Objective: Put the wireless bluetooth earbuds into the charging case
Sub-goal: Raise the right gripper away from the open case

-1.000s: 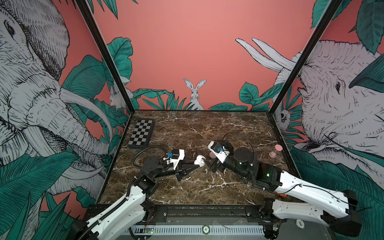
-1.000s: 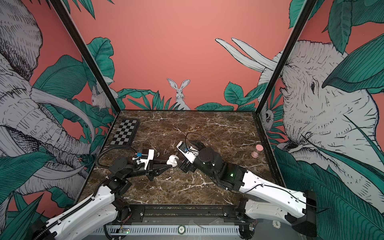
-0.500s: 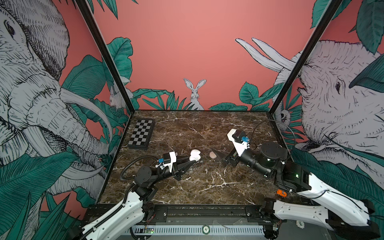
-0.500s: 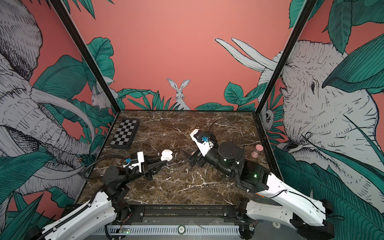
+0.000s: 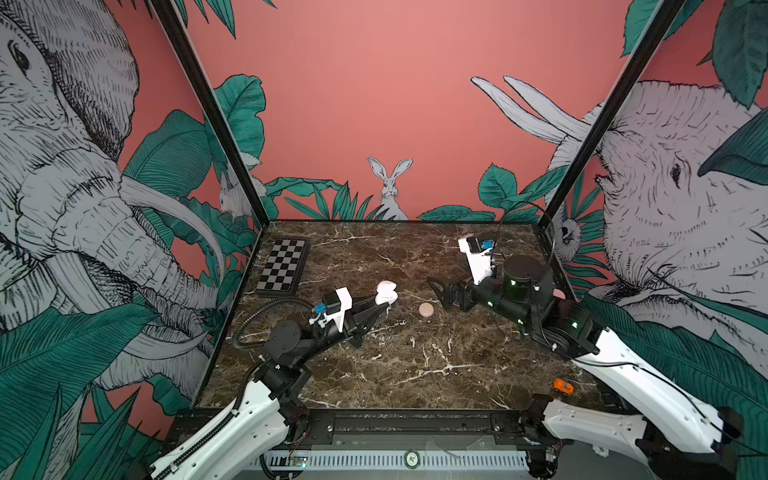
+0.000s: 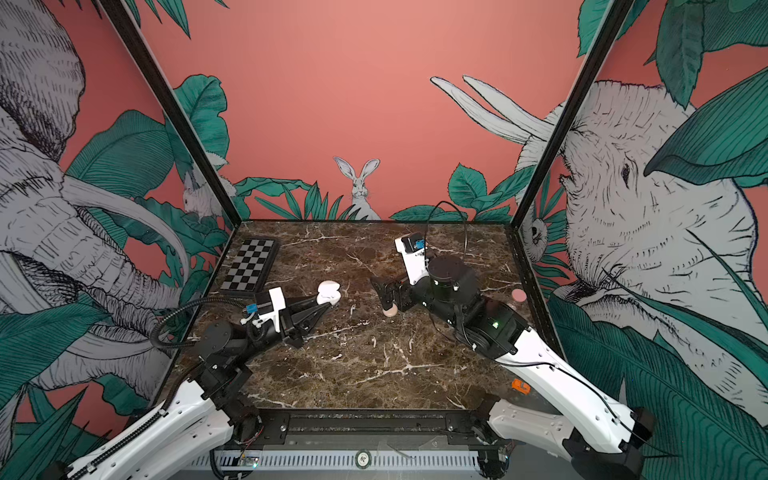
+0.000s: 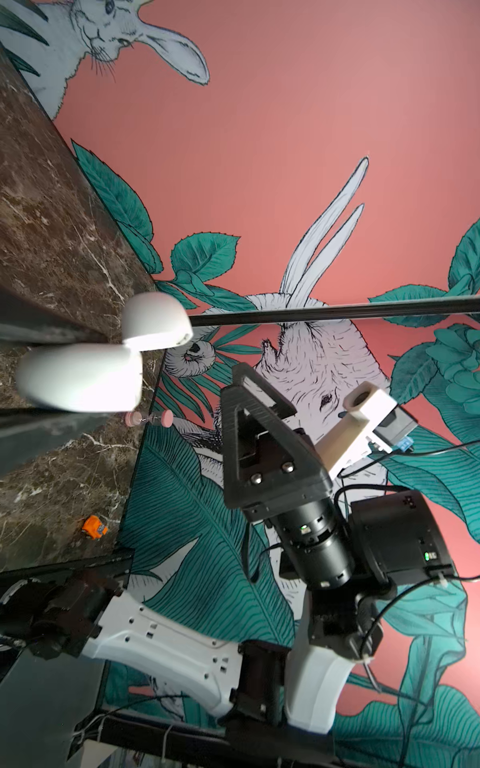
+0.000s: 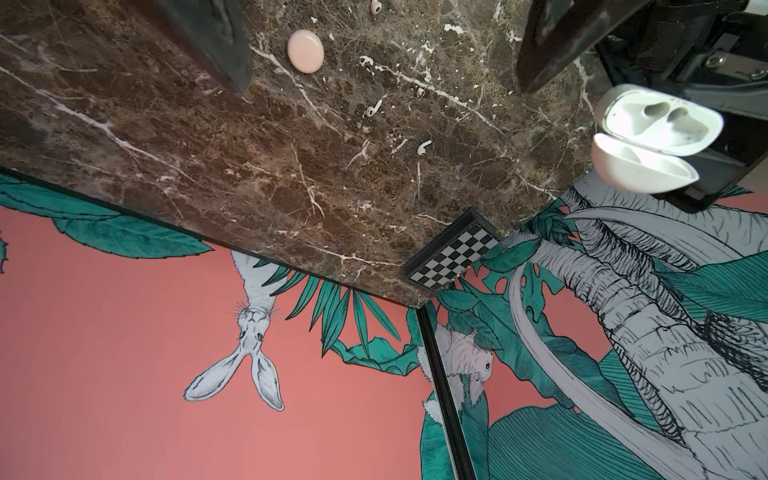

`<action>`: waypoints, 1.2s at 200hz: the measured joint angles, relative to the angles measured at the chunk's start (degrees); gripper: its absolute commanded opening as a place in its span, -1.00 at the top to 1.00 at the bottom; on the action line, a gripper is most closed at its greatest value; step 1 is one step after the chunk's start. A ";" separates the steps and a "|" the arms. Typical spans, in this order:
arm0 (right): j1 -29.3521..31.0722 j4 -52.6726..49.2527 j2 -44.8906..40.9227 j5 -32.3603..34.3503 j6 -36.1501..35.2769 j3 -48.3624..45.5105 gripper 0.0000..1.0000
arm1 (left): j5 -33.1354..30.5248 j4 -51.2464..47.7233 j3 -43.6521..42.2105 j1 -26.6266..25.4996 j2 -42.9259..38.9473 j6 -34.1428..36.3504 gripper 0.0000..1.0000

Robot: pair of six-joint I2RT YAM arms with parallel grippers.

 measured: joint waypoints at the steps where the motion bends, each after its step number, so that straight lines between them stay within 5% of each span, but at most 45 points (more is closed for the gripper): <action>1: -0.07 -0.02 0.04 -0.15 0.22 0.00 -0.96 | -0.22 -0.63 0.33 0.00 0.02 -0.11 1.00; 32: -0.83 0.39 -0.11 -1.99 1.79 0.00 -0.96 | -1.36 -6.95 3.76 0.00 0.22 -0.33 1.00; 105: -1.90 2.21 1.09 -3.93 4.46 -0.04 -0.96 | -1.18 -0.63 -3.74 0.00 -4.20 0.37 1.00; 240: -8.44 -4.94 18.43 -7.96 18.29 4.00 -0.86 | 10.86 -6.91 -8.59 0.00 -13.77 17.92 1.00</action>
